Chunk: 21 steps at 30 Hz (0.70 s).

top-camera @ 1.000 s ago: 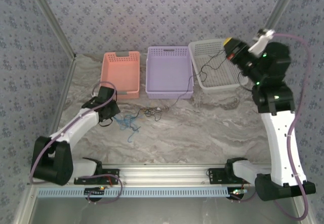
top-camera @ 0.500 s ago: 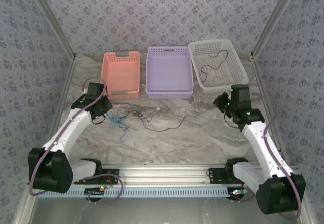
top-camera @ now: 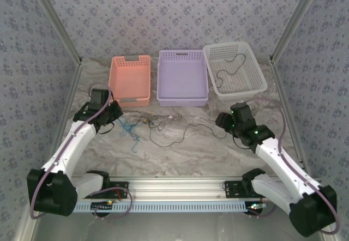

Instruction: Untangle the cables

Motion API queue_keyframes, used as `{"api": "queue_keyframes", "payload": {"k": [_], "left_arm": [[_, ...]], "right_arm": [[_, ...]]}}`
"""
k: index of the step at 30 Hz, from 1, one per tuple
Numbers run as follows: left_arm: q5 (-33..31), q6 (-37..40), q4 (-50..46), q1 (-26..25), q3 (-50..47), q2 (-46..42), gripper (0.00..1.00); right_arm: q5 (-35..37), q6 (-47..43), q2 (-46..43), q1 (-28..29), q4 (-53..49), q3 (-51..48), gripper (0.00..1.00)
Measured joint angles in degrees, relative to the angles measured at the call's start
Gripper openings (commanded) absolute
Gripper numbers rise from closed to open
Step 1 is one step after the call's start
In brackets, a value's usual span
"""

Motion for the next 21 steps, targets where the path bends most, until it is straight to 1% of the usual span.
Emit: {"api": "queue_keyframes", "payload": {"k": [3,6,9,12,13,16,21], "left_arm": [[0.7,0.0,0.2,0.0,0.0,0.0,0.00],[0.8,0.0,0.3,0.0,0.0,0.0,0.00],[0.9,0.0,0.4,0.0,0.0,-0.1,0.00],[0.9,0.0,0.4,0.0,0.0,-0.1,0.00],[1.0,0.0,0.4,0.0,0.0,-0.1,0.00],[1.0,0.0,0.4,0.0,0.0,-0.1,0.00],[1.0,0.0,0.3,0.0,0.0,-0.1,0.00]], "right_arm": [[5.2,-1.6,-0.3,7.2,-1.4,5.0,0.57],[6.9,-3.8,2.8,15.5,0.2,7.6,0.56],[4.8,-6.5,11.1,24.2,5.0,10.0,0.54],[0.2,-8.9,24.4,30.9,10.6,14.0,0.53],[-0.9,-9.6,28.7,32.5,12.0,15.4,0.54],[-4.0,-11.2,37.7,35.0,15.6,18.1,0.54],[-7.5,-12.5,46.5,34.9,20.4,21.2,0.50]]}}
